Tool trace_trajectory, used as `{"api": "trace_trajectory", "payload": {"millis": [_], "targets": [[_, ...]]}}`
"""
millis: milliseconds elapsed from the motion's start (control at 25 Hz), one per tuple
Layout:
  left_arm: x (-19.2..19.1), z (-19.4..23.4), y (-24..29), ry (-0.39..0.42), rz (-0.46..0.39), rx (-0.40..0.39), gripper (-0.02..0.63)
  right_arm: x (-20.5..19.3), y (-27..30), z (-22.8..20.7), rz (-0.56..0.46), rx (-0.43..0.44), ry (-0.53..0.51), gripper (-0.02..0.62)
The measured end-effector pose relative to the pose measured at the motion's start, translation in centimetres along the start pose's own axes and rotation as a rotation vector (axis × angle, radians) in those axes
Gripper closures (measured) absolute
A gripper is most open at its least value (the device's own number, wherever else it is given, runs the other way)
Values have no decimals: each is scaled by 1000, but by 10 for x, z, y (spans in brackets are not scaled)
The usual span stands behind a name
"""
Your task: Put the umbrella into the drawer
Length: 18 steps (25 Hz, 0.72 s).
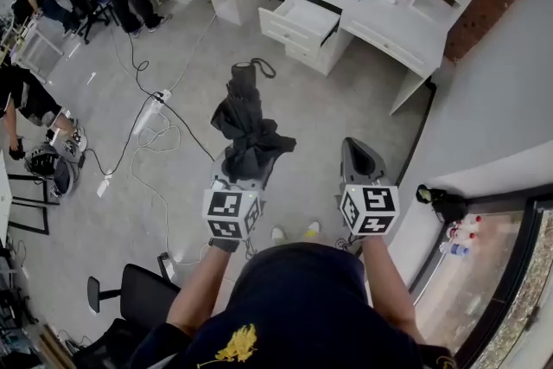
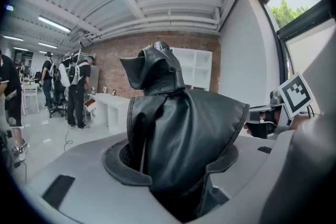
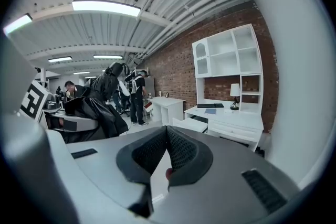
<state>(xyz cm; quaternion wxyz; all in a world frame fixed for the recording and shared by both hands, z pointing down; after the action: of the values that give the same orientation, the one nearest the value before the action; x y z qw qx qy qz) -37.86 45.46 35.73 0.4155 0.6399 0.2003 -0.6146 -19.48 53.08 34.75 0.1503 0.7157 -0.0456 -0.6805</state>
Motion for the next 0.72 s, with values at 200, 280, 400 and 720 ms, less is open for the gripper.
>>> {"api": "trace_trajectory", "payload": {"millis": [200,280,400,720], "targets": [[1,-5,8,2,2,-9,337,7,-3,-11,-44,-1,36,597],[2,-7,11,3,4,-13,337,9,-2,-13,-48,3,31,597],[2,-11,17,4,6,-17,337,7,-1,-18,-41,4,21,597],[7,-17,21,16,-9,-23,337,3,0,-25,-20,4,20,597]]}}
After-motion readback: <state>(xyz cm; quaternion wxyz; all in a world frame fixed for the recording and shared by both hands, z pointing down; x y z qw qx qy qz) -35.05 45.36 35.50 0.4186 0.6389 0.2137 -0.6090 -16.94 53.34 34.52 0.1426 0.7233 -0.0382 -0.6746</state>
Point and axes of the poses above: the fingertips, and each gripper's own axes: y forward along the fingers, z to its left, x out of its top, the point moved 1 cm from there along -y, backward along the fingers, and after that the axes turned 3 degrees about -x, right-handed, at the moved point
